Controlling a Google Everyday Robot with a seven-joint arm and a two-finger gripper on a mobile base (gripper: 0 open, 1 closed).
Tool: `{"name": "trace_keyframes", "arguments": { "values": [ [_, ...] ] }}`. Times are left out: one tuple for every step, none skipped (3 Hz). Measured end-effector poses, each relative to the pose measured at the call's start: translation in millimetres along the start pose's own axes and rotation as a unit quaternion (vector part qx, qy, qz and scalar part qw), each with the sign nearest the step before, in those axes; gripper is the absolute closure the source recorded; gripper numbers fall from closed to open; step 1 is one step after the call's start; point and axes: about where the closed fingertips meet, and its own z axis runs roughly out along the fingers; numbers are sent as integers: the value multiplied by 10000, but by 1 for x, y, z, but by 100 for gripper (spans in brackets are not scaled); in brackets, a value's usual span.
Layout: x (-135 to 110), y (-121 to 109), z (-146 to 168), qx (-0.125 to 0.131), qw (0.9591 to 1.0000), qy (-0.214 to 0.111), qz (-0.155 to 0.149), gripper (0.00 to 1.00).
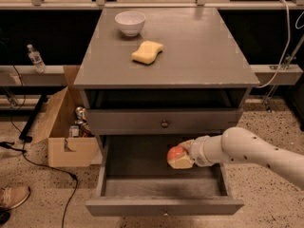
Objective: Place apple into middle drawer
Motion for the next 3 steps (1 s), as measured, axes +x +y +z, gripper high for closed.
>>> {"name": "trace_keyframes", "arguments": {
  "values": [
    [32, -3, 31, -126, 9998, 107, 71, 100],
    [59, -9, 56, -261, 9991, 152, 294, 81],
    [75, -11, 75, -388, 9980, 175, 464, 59]
  ]
}}
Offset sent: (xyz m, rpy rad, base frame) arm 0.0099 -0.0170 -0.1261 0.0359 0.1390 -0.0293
